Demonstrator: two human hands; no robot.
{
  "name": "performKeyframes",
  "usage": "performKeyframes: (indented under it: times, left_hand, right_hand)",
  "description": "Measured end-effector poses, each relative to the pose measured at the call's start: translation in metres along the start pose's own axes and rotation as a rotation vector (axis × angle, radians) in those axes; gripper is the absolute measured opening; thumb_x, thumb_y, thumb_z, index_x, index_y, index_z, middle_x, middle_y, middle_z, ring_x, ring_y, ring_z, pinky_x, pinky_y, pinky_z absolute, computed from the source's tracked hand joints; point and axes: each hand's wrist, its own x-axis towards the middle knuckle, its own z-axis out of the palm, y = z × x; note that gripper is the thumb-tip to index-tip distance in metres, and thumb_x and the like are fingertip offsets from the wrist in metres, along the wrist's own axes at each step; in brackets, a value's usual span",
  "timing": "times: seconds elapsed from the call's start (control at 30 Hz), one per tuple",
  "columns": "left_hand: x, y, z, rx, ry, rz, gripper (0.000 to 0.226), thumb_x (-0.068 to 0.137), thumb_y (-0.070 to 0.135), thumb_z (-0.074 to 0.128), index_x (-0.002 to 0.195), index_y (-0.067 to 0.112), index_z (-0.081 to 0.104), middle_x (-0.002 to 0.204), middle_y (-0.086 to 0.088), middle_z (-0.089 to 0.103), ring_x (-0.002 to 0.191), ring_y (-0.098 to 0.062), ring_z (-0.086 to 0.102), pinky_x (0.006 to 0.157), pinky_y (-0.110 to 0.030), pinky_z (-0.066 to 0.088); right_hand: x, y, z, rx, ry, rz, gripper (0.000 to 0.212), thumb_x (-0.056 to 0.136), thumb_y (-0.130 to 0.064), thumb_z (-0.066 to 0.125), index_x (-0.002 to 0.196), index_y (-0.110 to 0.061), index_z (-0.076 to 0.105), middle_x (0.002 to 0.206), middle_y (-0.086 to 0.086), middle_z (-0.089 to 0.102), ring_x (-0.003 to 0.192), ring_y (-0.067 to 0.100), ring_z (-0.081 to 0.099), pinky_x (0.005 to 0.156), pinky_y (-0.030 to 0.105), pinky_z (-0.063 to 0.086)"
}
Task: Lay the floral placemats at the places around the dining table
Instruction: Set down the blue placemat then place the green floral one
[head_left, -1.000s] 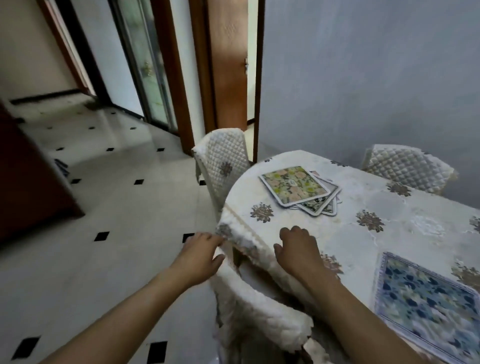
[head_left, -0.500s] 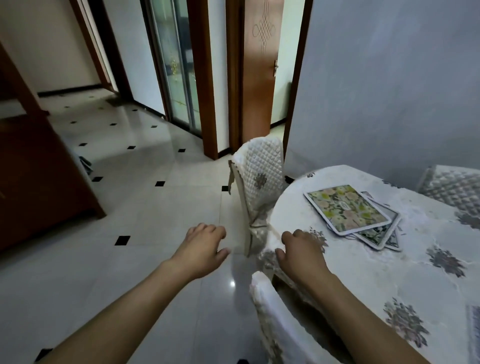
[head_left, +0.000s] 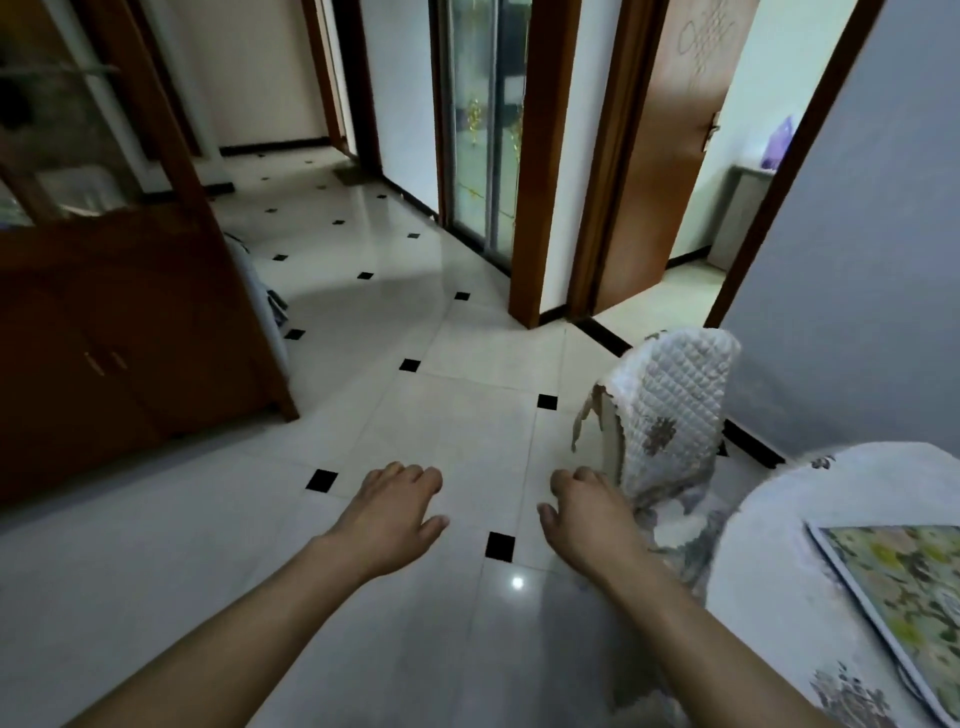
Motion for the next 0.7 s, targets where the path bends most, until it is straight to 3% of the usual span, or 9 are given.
performKeyframes:
  times: [0.3, 0.53, 0.7]
  left_hand:
    - [0.196, -0.13, -0.021, -0.032, -0.002, 0.174, 0.034, 0.091, 0.048, 0.05, 0.114, 0.023, 0.05, 0.112, 0.002, 0.06, 0.104, -0.02, 0.05, 0.092, -0.034, 0.039]
    - [0.347, -0.112, -0.035, 0.006, -0.021, 0.427, 0.033, 0.091, 0.048, 0.05, 0.112, 0.023, 0.052, 0.108, 0.001, 0.061, 0.101, -0.022, 0.051, 0.091, -0.036, 0.04]
    - [0.464, -0.087, -0.023, 0.017, -0.032, 0.512, 0.034, 0.091, 0.049, 0.05, 0.115, 0.026, 0.051, 0.112, 0.003, 0.06, 0.103, -0.02, 0.051, 0.092, -0.036, 0.04]
  right_hand:
    - [0.174, -0.045, 0.019, -0.007, 0.054, 0.227, 0.027, 0.091, -0.036, 0.051, 0.1, -0.012, 0.056, 0.104, 0.012, 0.06, 0.102, 0.032, 0.054, 0.083, 0.037, 0.045]
    - [0.252, -0.008, 0.004, -0.036, 0.101, 0.459, 0.031, 0.089, -0.037, 0.05, 0.108, -0.015, 0.06, 0.109, 0.013, 0.061, 0.104, 0.033, 0.053, 0.087, 0.039, 0.044]
    - [0.316, 0.062, 0.007, -0.055, 0.145, 0.605, 0.028, 0.089, -0.039, 0.048, 0.105, -0.018, 0.059, 0.103, 0.009, 0.062, 0.101, 0.031, 0.053, 0.082, 0.038, 0.043]
